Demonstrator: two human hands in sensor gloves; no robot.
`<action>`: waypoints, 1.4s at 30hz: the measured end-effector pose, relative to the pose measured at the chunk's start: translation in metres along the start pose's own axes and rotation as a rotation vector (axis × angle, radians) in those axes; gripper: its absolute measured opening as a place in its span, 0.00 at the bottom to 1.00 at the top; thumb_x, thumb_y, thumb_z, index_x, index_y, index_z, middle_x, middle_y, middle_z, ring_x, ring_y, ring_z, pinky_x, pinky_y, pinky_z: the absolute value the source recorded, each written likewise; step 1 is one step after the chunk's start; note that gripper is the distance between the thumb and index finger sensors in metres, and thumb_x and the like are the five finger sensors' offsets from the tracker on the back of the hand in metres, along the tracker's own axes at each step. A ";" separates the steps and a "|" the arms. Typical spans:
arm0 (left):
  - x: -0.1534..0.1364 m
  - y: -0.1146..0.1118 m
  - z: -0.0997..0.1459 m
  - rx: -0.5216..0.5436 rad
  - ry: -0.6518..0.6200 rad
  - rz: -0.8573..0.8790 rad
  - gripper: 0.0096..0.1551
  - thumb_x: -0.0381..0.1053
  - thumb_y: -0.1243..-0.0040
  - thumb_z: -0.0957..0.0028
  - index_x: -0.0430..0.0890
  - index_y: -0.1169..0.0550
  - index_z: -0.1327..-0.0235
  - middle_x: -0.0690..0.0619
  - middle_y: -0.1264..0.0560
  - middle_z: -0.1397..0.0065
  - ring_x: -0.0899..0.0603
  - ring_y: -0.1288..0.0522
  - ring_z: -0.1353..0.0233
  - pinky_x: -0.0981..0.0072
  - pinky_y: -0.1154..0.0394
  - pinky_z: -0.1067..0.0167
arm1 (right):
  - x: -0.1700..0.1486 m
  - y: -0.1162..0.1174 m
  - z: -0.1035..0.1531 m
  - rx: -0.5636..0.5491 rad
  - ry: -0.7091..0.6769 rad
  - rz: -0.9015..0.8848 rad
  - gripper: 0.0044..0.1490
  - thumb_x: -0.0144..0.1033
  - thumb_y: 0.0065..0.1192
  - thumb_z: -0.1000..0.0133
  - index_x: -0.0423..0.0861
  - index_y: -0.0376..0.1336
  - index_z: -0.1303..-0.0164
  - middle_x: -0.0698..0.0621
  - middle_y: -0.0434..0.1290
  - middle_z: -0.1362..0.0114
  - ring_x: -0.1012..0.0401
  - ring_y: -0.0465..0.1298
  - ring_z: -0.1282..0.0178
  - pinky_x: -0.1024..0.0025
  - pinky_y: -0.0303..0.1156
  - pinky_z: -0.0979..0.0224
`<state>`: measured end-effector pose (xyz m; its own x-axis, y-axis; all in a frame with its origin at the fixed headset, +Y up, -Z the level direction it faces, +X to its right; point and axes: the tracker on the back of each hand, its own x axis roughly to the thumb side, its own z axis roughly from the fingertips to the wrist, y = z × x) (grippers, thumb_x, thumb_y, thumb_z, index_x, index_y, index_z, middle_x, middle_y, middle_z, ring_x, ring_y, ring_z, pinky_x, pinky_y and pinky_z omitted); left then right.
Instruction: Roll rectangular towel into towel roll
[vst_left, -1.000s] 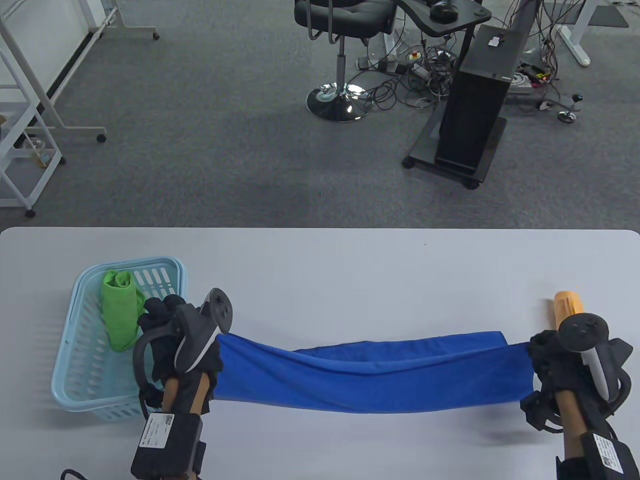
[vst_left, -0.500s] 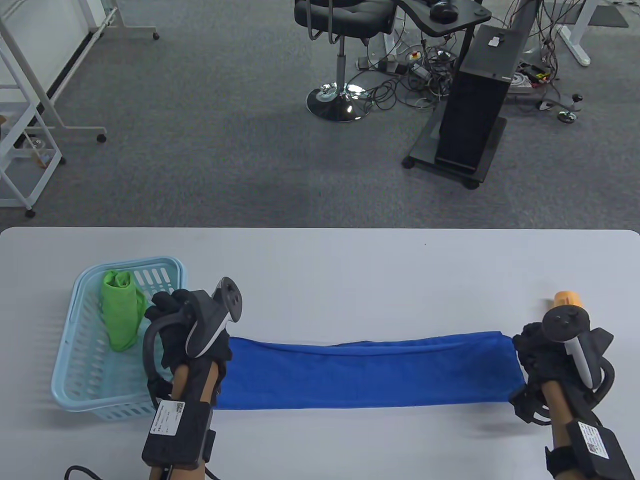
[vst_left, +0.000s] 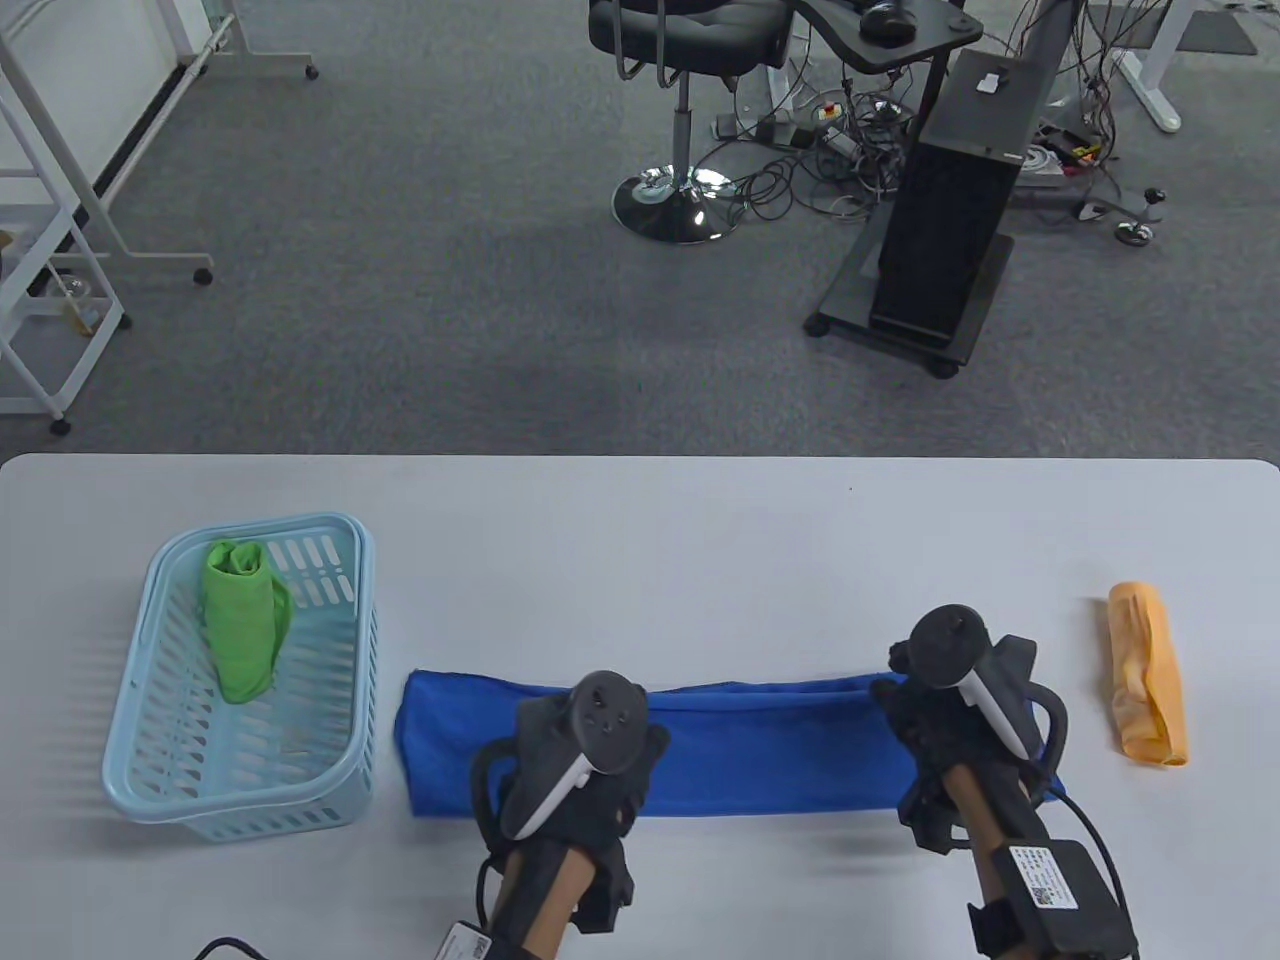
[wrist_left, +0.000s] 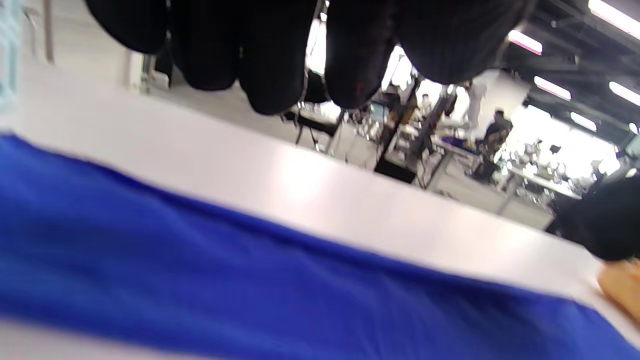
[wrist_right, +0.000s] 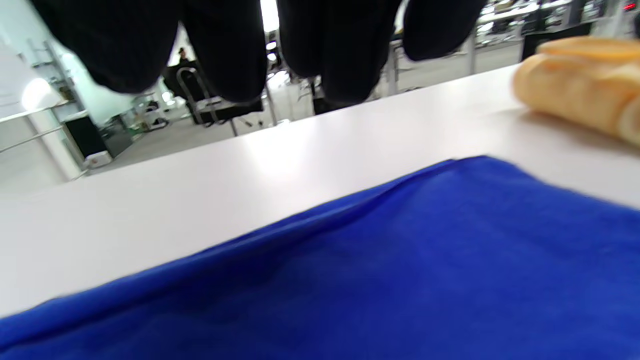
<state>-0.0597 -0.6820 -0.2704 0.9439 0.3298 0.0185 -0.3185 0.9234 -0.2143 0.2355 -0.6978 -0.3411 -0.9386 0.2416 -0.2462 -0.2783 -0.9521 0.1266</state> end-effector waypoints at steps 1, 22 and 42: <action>0.004 -0.009 -0.001 -0.014 -0.009 -0.009 0.35 0.63 0.42 0.54 0.52 0.23 0.32 0.39 0.26 0.26 0.29 0.32 0.25 0.31 0.38 0.33 | 0.005 0.003 0.001 0.006 -0.015 0.006 0.42 0.50 0.63 0.60 0.48 0.63 0.34 0.42 0.55 0.23 0.49 0.67 0.26 0.41 0.58 0.25; 0.029 -0.095 -0.018 -0.009 -0.049 -0.306 0.42 0.67 0.36 0.61 0.53 0.25 0.31 0.41 0.28 0.28 0.31 0.36 0.26 0.33 0.42 0.31 | 0.080 0.085 -0.032 0.209 -0.193 0.106 0.50 0.53 0.65 0.62 0.56 0.54 0.26 0.48 0.43 0.19 0.47 0.47 0.18 0.38 0.43 0.20; 0.003 -0.054 -0.008 0.227 -0.045 -0.164 0.22 0.52 0.34 0.57 0.57 0.18 0.47 0.48 0.24 0.33 0.35 0.31 0.28 0.36 0.37 0.31 | 0.079 0.047 -0.032 0.265 -0.148 -0.407 0.30 0.44 0.71 0.62 0.56 0.68 0.48 0.46 0.63 0.27 0.52 0.72 0.30 0.45 0.62 0.26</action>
<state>-0.0393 -0.7327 -0.2662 0.9811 0.1762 0.0796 -0.1782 0.9838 0.0191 0.1550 -0.7293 -0.3853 -0.7571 0.6252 -0.1896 -0.6513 -0.6998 0.2933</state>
